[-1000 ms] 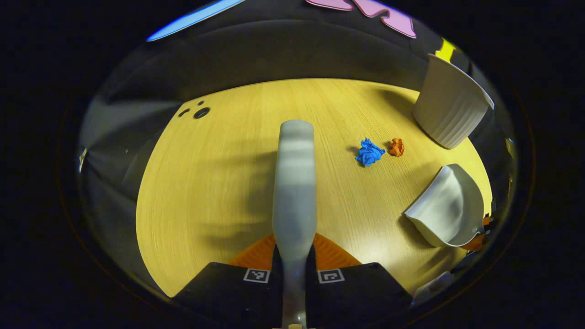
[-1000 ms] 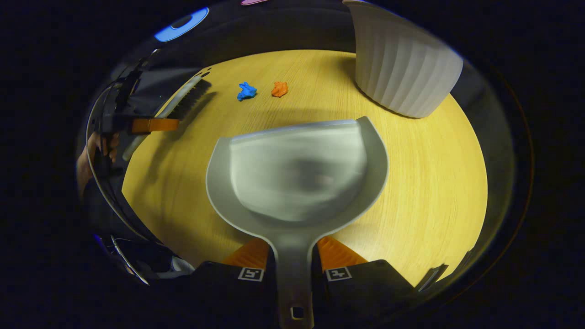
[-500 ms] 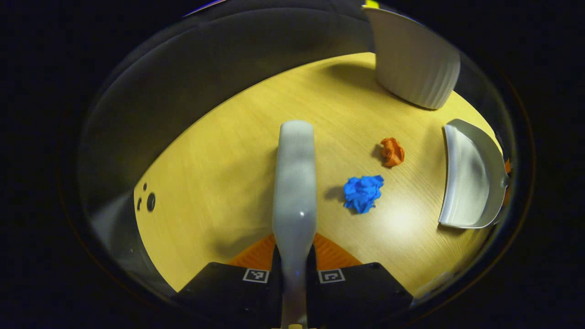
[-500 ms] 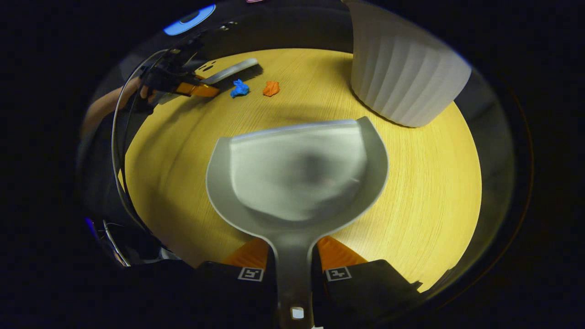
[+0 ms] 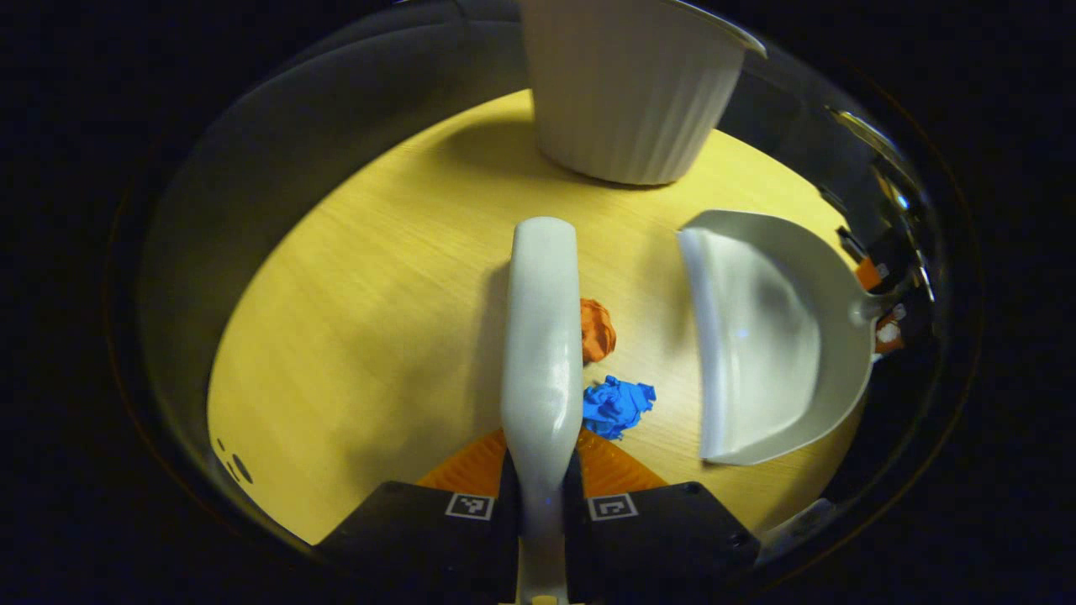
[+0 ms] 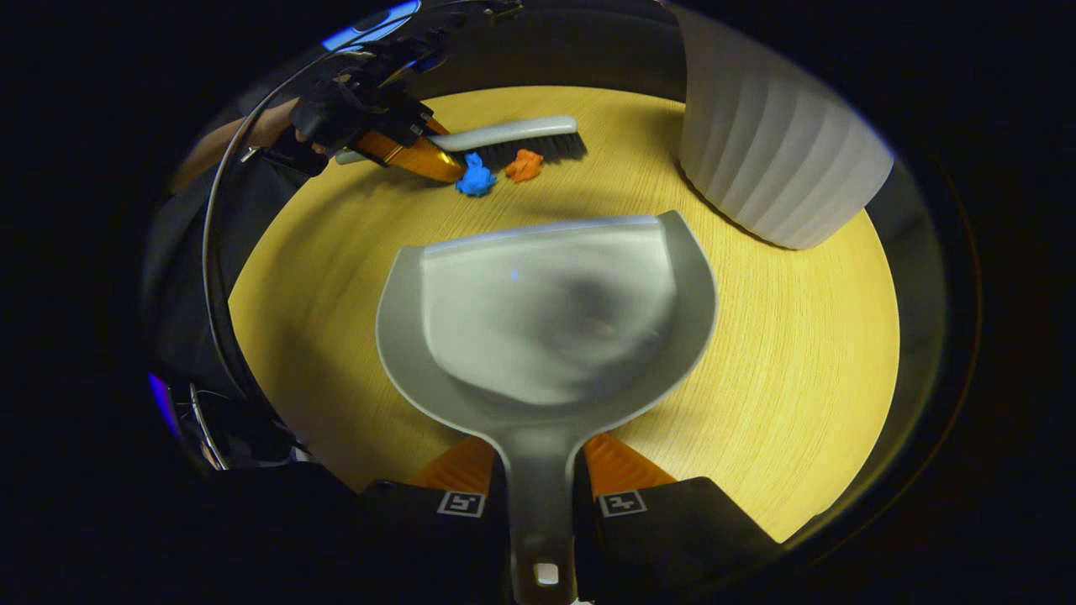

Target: Pick up the small broom and dustpan from the desktop, sweep the trash into the dustpan with the broom, and then empty the trash into the garbage bin.

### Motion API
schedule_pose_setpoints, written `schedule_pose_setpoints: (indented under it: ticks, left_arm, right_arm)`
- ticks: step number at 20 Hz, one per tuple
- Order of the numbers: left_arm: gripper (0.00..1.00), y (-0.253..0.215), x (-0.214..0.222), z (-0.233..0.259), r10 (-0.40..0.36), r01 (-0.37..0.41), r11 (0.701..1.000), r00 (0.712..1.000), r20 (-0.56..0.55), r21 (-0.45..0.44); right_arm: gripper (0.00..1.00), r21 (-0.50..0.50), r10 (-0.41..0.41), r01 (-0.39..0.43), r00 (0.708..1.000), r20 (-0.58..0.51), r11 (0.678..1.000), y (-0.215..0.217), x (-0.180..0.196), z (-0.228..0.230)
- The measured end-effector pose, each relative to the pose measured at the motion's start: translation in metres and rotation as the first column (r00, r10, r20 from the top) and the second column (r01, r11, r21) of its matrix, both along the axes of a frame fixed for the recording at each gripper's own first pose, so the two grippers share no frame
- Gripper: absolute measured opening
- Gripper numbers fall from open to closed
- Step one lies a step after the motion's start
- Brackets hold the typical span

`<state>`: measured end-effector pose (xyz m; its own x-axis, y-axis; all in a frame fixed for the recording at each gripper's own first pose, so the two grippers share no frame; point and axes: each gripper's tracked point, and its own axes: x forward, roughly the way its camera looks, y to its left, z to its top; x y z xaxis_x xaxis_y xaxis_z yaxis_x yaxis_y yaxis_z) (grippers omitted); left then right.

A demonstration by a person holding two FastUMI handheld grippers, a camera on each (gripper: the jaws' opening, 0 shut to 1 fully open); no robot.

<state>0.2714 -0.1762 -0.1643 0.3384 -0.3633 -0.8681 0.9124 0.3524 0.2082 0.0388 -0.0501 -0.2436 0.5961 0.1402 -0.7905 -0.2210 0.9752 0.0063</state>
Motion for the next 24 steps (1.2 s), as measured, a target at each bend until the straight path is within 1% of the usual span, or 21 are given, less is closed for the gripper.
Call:
schedule_pose_setpoints:
  ticks: [2,4,6,8,10,11,13,14,16,17,18,20,22,23,24]
  left_arm:
    - [0.26,-0.014,-0.032,-0.007,-0.03,0.032,0.999,0.997,-0.071,0.02]
    - [0.27,-0.022,-0.062,-0.016,-0.037,0.038,0.999,0.99,-0.134,0.004]
    - [0.24,-0.029,-0.084,-0.019,-0.016,0.013,1.0,0.979,-0.202,-0.017]
    - [0.26,-0.034,-0.102,-0.02,0.022,-0.03,0.999,0.969,-0.245,-0.026]
    - [0.27,-0.035,-0.103,-0.017,0.063,-0.074,0.996,0.974,-0.219,-0.044]
    - [0.26,-0.035,-0.102,-0.013,0.084,-0.097,0.993,0.979,-0.186,-0.062]
    - [0.26,-0.032,-0.099,0.001,0.155,-0.168,0.979,0.981,-0.114,-0.118]
    - [0.26,-0.028,-0.098,0.009,0.191,-0.202,0.967,0.978,-0.082,-0.156]
    - [0.26,-0.018,-0.101,0.025,0.266,-0.269,0.934,0.963,-0.048,-0.235]
    - [0.24,-0.008,-0.103,0.033,0.306,-0.304,0.913,0.951,-0.035,-0.273]
    - [0.25,0.002,-0.105,0.039,0.349,-0.339,0.888,0.937,-0.024,-0.31]
    - [0.26,0.031,-0.115,0.049,0.435,-0.411,0.832,0.9,-0.022,-0.372]
    - [0.26,0.065,-0.129,0.045,0.512,-0.478,0.773,0.858,-0.034,-0.417]
    - [0.26,0.085,-0.138,0.039,0.544,-0.506,0.746,0.838,-0.043,-0.433]
    - [0.26,0.104,-0.147,0.031,0.57,-0.534,0.721,0.819,-0.059,-0.441]
  right_arm:
    - [0.34,-0.009,0.004,-0.004,1.0,0.0,1.0,0.0,0.0,-0.001]
    - [0.34,-0.009,0.007,-0.007,1.0,0.001,1.0,0.001,-0.003,-0.003]
    - [0.34,-0.006,0.004,-0.004,1.0,0.006,1.0,0.001,-0.001,-0.003]
    - [0.34,-0.002,-0.005,0.005,1.0,0.024,1.0,0.001,0.0,-0.004]
    - [0.34,0.003,-0.009,0.009,0.999,0.033,1.0,0.003,-0.001,-0.005]
    - [0.34,0.007,-0.01,0.01,0.999,0.034,1.0,0.002,-0.002,-0.007]
    - [0.34,0.008,-0.011,0.011,0.999,0.038,1.0,0.001,-0.002,-0.009]
    - [0.34,0.006,-0.009,0.009,0.999,0.04,1.0,0.001,0.0,-0.011]
    - [0.34,0.007,-0.006,0.006,0.999,0.045,1.0,0.001,0.0,-0.008]
    - [0.34,0.006,-0.004,0.004,0.999,0.049,1.0,0.0,0.0,-0.006]
    - [0.34,0.004,-0.002,0.002,0.999,0.054,1.0,0.0,0.001,-0.006]
    - [0.34,-0.002,-0.005,0.005,0.997,0.071,1.0,0.0,0.002,-0.009]
    - [0.34,0.0,-0.014,0.015,0.996,0.087,1.0,0.001,0.002,-0.009]
    - [0.37,0.001,-0.024,0.024,0.995,0.098,1.0,0.001,0.0,-0.009]
    - [0.31,0.002,-0.036,0.036,0.993,0.108,0.999,0.002,-0.001,-0.007]
